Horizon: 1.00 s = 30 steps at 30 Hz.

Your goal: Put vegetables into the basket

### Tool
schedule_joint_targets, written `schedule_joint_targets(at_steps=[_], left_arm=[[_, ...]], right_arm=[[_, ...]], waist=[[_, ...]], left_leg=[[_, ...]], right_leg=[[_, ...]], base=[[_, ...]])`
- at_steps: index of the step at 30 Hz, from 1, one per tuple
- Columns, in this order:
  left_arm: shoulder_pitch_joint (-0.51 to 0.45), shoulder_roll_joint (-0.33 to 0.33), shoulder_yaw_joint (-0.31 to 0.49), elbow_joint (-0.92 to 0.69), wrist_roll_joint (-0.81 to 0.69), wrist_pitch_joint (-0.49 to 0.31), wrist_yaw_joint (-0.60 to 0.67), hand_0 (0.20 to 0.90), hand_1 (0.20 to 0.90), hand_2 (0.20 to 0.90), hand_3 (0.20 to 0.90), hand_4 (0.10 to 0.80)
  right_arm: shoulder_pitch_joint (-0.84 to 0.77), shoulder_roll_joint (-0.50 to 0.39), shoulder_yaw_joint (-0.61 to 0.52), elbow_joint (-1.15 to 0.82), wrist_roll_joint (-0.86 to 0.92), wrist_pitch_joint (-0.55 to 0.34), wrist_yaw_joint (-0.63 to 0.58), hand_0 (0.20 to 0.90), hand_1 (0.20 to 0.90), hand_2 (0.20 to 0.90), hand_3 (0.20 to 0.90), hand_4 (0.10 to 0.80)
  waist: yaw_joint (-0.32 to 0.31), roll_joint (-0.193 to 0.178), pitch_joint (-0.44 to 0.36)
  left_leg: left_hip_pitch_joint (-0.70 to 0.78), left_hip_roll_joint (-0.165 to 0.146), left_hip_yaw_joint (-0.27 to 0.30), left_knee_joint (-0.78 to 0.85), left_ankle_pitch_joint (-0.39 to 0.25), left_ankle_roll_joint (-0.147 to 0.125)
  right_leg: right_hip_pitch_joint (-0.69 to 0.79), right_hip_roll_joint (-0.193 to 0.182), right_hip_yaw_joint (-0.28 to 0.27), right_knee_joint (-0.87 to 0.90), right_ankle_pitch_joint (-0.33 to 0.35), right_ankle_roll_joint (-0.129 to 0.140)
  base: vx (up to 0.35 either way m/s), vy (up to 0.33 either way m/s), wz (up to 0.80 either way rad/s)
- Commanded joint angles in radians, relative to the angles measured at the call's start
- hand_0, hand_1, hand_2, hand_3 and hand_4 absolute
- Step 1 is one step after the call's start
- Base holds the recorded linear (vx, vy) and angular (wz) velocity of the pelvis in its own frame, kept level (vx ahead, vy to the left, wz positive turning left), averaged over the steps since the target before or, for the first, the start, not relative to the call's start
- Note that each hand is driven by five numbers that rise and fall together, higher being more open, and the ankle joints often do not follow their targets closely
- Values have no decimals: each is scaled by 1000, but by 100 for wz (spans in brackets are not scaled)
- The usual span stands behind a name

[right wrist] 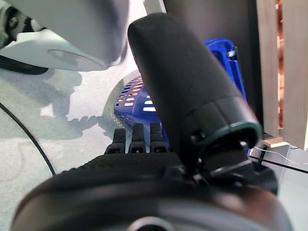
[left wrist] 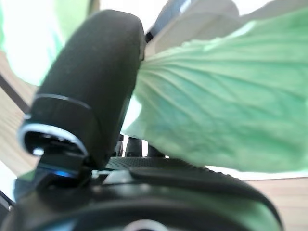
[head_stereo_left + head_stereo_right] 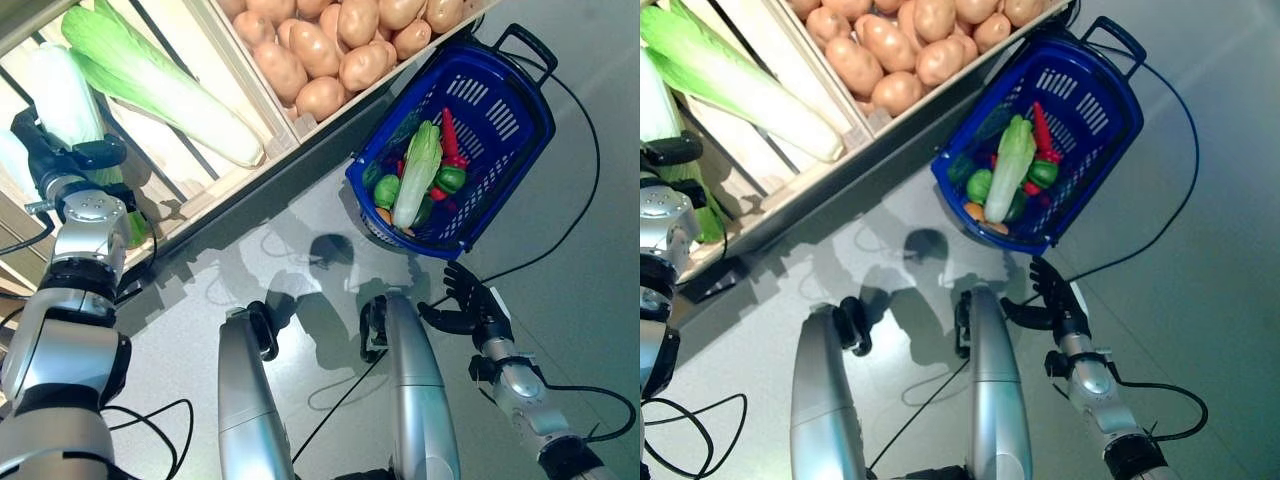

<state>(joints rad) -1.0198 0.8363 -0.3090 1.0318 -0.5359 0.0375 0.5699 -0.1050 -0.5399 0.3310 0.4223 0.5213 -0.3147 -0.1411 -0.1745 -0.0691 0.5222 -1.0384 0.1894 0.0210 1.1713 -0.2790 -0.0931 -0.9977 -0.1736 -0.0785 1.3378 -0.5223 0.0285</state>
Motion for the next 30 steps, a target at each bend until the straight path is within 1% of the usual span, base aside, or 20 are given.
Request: schedule_joint_targets(at_steps=[1,4,5,9,12,15,17,19,20,21,22,23,24,26,27,30], left_arm=[[-62,74,1,-30,0,-86,-4,300,300,300,300,400],[-8,77,32,-34,-5,-108,-35,300,300,300,300,400],[38,77,57,-48,22,-104,-54,300,300,300,300,400],[143,84,103,-83,55,-103,-86,300,300,300,300,400],[256,78,149,-143,117,-137,-97,300,300,300,300,400],[363,59,193,-213,142,-167,-88,300,300,300,300,400],[426,40,220,-260,192,-208,-60,300,300,300,300,400],[492,29,227,-323,315,-295,8,300,300,300,300,400],[542,14,240,-378,324,-329,14,300,300,300,300,400],[555,8,245,-391,320,-355,10,300,300,300,300,400],[579,-6,252,-416,313,-380,-3,300,300,300,300,400],[600,-22,263,-445,312,-400,-21,300,300,300,300,400],[627,-45,269,-475,306,-437,-47,300,300,300,300,400],[662,-87,271,-529,288,-475,-87,300,300,300,300,400],[674,-109,269,-551,265,-507,-116,300,300,300,300,400],[702,-178,242,-604,230,-562,-193,300,300,300,300,400]], right_arm=[[-13,-28,-26,-132,-4,-118,-31,900,900,900,900,800],[-3,-20,-25,-140,-1,-117,-28,900,900,900,900,800],[6,-13,-31,-143,2,-111,-16,900,900,900,900,800],[23,-4,-47,-167,-8,-81,0,900,900,900,900,800],[34,15,-55,-182,-13,-71,6,900,900,900,900,800],[38,33,-62,-194,-14,-62,15,900,900,900,900,800],[36,50,-63,-203,-14,-62,21,900,900,900,900,800],[33,70,-64,-210,6,-74,54,900,900,900,900,800],[35,81,-66,-216,45,-76,87,900,900,900,900,800],[36,85,-67,-219,68,-83,105,900,900,900,900,800],[38,95,-67,-219,90,-89,135,900,900,900,900,800],[37,104,-67,-217,100,-100,156,900,900,900,900,800],[36,113,-65,-216,122,-117,197,900,900,900,900,800],[29,127,-62,-227,160,-119,242,900,900,900,900,800],[24,131,-60,-229,187,-119,282,900,900,900,900,800],[8,133,-58,-234,226,-127,359,900,900,900,900,800]], waist=[[-31,4,-7],[-30,11,-50],[-29,17,-80],[-23,32,-144],[-10,46,-191],[6,57,-228],[19,63,-256],[35,69,-290],[46,71,-312],[48,71,-317],[52,73,-326],[57,75,-337],[62,76,-351],[69,78,-371],[73,78,-382],[82,79,-414]], left_leg=[[245,16,135,-141,-70,86],[321,10,149,-196,-65,86],[376,4,158,-233,-63,86],[484,-8,170,-302,-58,91],[578,-23,176,-372,-48,94],[659,-39,176,-438,-37,96],[710,-50,174,-483,-30,98],[769,-60,177,-531,-22,98],[811,-68,179,-574,-11,98],[822,-70,178,-586,-7,97],[846,-73,179,-613,1,94],[859,-75,186,-643,25,97],[887,-81,187,-680,37,94],[934,-90,186,-746,59,90],[957,-95,184,-781,72,88],[1019,-108,177,-884,108,81]], right_leg=[[182,28,13,-254,166,-20],[248,22,8,-299,168,-20],[298,18,5,-330,167,-19],[398,2,-7,-384,162,-19],[491,-6,-19,-446,166,-16],[574,-10,-32,-506,172,-13],[628,-10,-40,-550,177,-11],[690,-9,-49,-600,185,-6],[729,-4,-55,-640,194,-3],[741,-1,-56,-652,197,-3],[767,4,-59,-682,202,-2],[781,11,-64,-715,221,-9],[812,20,-64,-760,230,-7],[864,35,-64,-836,250,-4],[889,40,-64,-872,263,-1],[956,55,-72,-985,302,9]], base=[[0,0,0],[65,-28,-3],[119,-44,-2],[100,-38,-4],[83,-40,1],[91,-40,-2],[88,-53,2],[121,-80,-4],[108,-79,-5],[85,-77,-2],[-5,-71,0],[7,-93,0],[3,-98,0],[43,-92,-1],[35,-82,1],[26,-80,13]])
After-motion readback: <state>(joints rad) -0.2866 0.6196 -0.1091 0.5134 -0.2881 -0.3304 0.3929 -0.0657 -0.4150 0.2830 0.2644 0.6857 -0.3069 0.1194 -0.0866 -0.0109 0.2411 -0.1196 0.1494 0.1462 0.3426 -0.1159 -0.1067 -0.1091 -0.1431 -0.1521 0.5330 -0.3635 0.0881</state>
